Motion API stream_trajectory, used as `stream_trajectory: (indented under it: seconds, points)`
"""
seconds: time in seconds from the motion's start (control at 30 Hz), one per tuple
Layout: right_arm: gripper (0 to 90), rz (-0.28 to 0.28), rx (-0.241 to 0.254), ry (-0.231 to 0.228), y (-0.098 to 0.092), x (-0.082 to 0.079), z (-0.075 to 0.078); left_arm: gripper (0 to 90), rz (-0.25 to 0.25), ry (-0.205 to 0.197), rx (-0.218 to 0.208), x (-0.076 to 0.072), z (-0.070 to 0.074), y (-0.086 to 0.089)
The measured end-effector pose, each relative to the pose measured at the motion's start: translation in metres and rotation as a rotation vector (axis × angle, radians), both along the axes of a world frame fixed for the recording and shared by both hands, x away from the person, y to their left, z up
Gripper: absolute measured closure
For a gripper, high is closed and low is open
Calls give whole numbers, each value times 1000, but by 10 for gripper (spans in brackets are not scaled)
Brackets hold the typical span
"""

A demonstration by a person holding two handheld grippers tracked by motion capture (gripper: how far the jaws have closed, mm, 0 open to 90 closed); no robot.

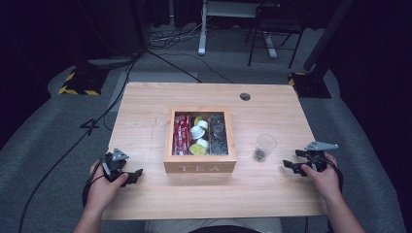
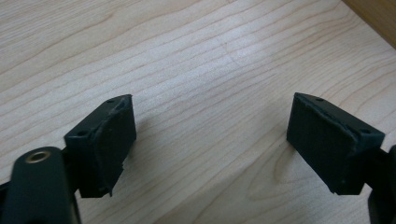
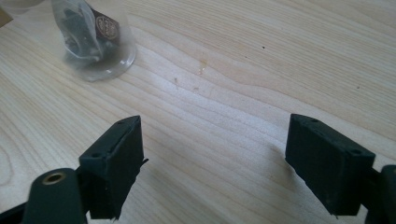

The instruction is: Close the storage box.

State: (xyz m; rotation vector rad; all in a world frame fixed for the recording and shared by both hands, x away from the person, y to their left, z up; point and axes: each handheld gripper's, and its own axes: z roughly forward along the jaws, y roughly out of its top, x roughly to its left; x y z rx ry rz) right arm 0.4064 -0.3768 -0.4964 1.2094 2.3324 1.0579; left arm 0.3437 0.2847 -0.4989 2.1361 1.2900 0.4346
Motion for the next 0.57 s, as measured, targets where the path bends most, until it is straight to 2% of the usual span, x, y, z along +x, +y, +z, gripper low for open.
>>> stream_trajectory:
  seconds: [0.07,0.27,0.33,0.57]
  points:
    - [188,-4,-11,-2,0,0,-2,117,-4,-47,-24,-1,-6,1]
    - [157,-10,-58,-31,4,1,-5,92,-2,-51,-27,-1,-6,1]
    - [140,-19,-55,-42,6,1,-7,91,-2,-49,-31,-1,-7,1]
    - [138,-20,-51,-39,6,2,-7,89,-10,-47,-29,0,-6,2]
